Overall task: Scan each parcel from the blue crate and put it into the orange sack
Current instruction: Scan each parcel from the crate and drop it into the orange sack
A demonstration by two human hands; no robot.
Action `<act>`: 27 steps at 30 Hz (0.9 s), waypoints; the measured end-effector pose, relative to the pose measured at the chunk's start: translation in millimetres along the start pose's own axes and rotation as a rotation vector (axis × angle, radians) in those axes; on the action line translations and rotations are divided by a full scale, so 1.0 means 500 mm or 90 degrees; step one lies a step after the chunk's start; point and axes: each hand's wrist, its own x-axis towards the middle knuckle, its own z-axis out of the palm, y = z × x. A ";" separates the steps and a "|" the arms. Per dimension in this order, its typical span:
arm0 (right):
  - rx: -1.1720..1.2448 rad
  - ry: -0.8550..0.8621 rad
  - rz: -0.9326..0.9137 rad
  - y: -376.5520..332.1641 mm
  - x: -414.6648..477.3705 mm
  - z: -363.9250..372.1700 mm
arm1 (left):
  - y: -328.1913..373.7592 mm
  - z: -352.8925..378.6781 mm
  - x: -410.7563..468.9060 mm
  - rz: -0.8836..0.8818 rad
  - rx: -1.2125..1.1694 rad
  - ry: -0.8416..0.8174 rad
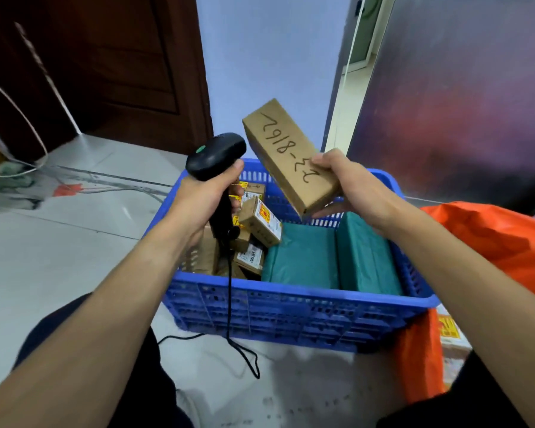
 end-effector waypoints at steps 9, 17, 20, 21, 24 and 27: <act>0.175 -0.038 0.062 0.021 -0.012 0.025 | -0.010 0.048 -0.022 -0.105 -0.133 -0.111; 0.032 0.034 0.091 0.029 -0.011 0.021 | -0.018 0.048 -0.018 -0.118 -0.046 -0.046; 0.001 0.024 0.078 0.021 -0.011 0.025 | -0.019 0.057 -0.017 -0.092 -0.021 -0.040; -0.024 0.008 0.074 0.023 -0.009 0.026 | -0.019 0.060 -0.017 -0.081 -0.012 -0.034; -0.069 0.008 0.067 0.033 -0.003 0.025 | -0.016 0.062 -0.018 -0.056 0.010 -0.033; -0.084 0.028 0.037 0.035 -0.005 0.019 | -0.010 0.056 -0.020 -0.050 0.019 -0.050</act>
